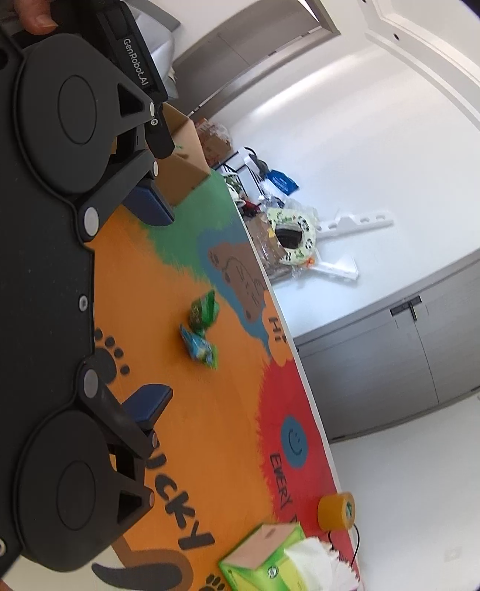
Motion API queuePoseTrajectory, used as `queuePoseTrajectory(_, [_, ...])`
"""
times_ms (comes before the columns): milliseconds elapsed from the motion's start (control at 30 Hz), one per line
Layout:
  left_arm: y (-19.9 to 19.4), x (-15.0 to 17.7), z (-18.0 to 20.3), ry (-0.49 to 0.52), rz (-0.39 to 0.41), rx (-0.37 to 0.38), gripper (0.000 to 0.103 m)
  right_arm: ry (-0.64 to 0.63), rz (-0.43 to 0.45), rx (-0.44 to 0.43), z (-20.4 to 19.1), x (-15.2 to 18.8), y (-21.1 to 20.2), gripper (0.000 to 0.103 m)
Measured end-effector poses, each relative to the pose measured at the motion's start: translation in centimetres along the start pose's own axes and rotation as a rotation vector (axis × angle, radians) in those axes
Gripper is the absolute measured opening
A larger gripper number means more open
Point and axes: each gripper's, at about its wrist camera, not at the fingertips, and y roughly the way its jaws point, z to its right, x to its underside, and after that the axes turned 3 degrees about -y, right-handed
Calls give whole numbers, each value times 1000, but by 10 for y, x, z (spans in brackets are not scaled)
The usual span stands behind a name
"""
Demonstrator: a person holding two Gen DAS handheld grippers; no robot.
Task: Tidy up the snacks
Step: 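Move both tools back over the last green and blue packets, then grasp the green packet with the left gripper while the right grasps the blue packet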
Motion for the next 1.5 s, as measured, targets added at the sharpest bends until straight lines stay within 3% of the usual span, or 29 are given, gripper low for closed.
queuePoseTrajectory(733, [72,-7,46,63,-72,52,88,108,-39,31,45,-21,48,71])
queuePoseTrajectory(1067, [113,-13,55,51,-113,50,86,175,-111,22,65,-26,95,55])
queuePoseTrajectory(1500, [144,-18,53,39,-130,39,83,172,-197,-3,61,-28,153,43])
